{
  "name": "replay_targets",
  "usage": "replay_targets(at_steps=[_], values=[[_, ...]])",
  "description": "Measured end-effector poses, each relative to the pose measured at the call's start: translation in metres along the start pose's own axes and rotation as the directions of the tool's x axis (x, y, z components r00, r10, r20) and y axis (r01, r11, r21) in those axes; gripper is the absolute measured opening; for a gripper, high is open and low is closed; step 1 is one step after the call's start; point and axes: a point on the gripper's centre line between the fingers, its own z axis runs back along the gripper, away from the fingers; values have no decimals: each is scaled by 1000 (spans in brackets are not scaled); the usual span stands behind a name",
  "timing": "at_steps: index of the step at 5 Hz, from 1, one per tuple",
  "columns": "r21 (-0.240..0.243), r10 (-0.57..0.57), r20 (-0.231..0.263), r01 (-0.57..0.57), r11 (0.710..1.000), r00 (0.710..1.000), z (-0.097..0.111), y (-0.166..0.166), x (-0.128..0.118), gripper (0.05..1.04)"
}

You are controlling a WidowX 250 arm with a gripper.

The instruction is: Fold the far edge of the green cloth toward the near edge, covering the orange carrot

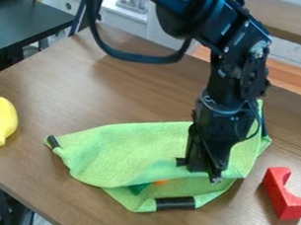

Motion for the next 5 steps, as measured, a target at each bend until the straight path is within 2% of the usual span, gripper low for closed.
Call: replay_targets(at_steps=[1,2,3,4,5], values=[[-28,75,13,-75,997,997,-2,-5,1,469],[-63,136,62,-132,989,989,5,-4,0,796],[-224,154,94,-130,966,984,13,17,-14,996],[-318,179,130,-130,939,975,41,26,-28,1001],[-389,197,170,-118,913,965,79,34,-49,1001]])
